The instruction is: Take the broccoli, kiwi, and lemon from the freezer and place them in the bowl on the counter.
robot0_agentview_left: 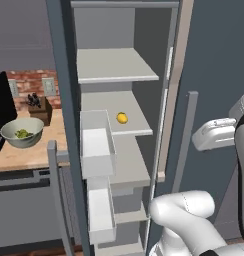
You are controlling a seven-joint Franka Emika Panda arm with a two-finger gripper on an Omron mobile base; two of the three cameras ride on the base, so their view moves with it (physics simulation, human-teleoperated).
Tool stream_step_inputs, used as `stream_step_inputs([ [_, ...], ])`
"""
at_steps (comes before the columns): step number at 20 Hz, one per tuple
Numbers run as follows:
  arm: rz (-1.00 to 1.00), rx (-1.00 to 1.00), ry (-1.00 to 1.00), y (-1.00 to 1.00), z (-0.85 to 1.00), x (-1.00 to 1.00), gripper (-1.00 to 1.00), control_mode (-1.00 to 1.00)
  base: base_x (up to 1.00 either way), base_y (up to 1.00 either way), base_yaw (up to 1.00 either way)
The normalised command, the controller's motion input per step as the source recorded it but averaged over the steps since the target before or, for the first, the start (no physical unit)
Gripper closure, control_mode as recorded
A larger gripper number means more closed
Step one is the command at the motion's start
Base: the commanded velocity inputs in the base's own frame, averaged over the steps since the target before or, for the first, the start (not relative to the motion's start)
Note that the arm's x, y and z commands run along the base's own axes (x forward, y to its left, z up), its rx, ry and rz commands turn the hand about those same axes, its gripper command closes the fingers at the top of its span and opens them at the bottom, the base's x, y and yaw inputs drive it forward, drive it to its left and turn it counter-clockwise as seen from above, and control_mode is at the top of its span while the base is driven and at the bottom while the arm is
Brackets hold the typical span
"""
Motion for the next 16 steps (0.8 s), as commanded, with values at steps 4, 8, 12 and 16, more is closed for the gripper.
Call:
stream_step_inputs([
  [4,0.00,0.00,0.00,0.00,0.00,0.00,-1.00,1.00,0.43,0.39,0.01],
  [8,0.00,0.00,0.00,0.00,0.00,0.00,-1.00,1.00,0.45,0.32,0.00],
  [12,0.00,0.00,0.00,0.00,0.00,0.00,-1.00,1.00,0.49,0.30,0.00],
  [16,0.00,0.00,0.00,0.00,0.00,0.00,-1.00,1.00,0.28,0.30,0.00],
])
